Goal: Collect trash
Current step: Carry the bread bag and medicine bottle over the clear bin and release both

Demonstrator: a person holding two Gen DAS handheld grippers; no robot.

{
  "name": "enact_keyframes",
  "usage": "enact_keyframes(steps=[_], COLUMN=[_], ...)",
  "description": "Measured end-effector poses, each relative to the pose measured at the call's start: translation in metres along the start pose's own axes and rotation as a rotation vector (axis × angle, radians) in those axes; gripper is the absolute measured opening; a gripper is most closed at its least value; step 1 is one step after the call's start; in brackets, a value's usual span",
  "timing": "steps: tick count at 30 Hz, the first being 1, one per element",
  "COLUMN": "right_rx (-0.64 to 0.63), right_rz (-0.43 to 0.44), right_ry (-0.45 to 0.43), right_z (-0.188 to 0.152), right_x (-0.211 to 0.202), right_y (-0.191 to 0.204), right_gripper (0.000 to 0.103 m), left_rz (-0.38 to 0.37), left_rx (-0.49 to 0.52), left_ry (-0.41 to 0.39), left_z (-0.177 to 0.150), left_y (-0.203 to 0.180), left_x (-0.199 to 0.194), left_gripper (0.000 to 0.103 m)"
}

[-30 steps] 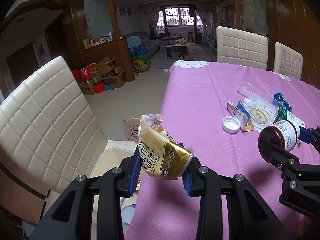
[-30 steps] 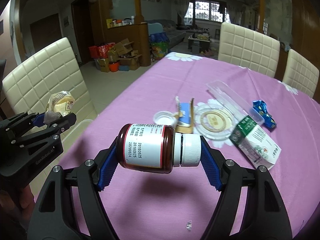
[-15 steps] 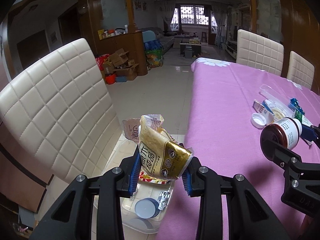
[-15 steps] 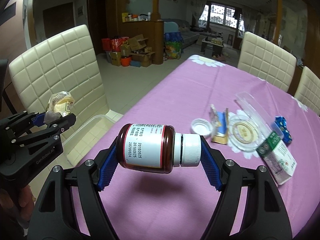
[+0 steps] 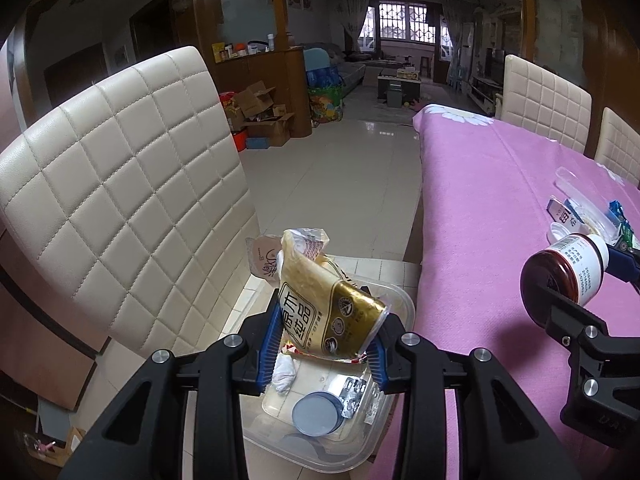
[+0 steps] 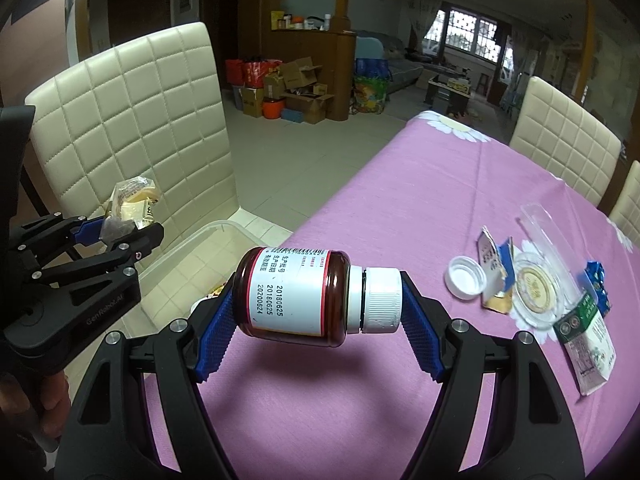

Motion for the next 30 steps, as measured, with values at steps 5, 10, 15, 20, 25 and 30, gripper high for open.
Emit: enact_keyframes(steps=[5, 10, 15, 20, 25, 30], right_rx=[-0.025, -0.040, -0.051, -0.075, -0.098, -0.112], right_rz=[0.002, 0.009, 0.021, 0.036, 0.053, 0.070], right_ry=[0.003, 0.016, 0.022, 0.018, 0.015, 0.012], right_z=[0.002, 0.001, 0.004, 0.009, 0.013, 0.017], right_x=[0.007, 0.014, 0.019, 0.023, 0.027, 0.029], right_y=[0.009, 0.017, 0.021, 0.032, 0.044, 0.054], right_gripper=[0.074, 0.074, 0.074, 0.074, 0.074, 0.074], left_rz=[-0.002, 0.024, 0.042, 0.068, 0.090, 0.123], left_rx=[-0.006, -0.015, -0.024, -0.044, -0.069, -0.087], left_ry=[0.006, -0.012, -0.008, 0.004, 0.014, 0.020], left_z=[-0.002, 0.000, -0.001, -0.005, -0.009, -0.016], left_y=[0.004, 0.012, 0.022, 0.033, 0.048, 0.064], left_x=[0.004, 0.005, 0.006, 0.007, 0.007, 0.004], left_gripper=[0.058, 0.080, 0.080, 0.080, 0.080, 0.080])
Point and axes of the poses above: each gripper's, at about its wrist camera, not at the fingertips, and x roughly the way its jaws point, y to its left, z to its top, the point moved 6 cm from there along x, roughly the way its jaws point, and after that the axes turned 6 degrees about -y, right-handed, at the moved point
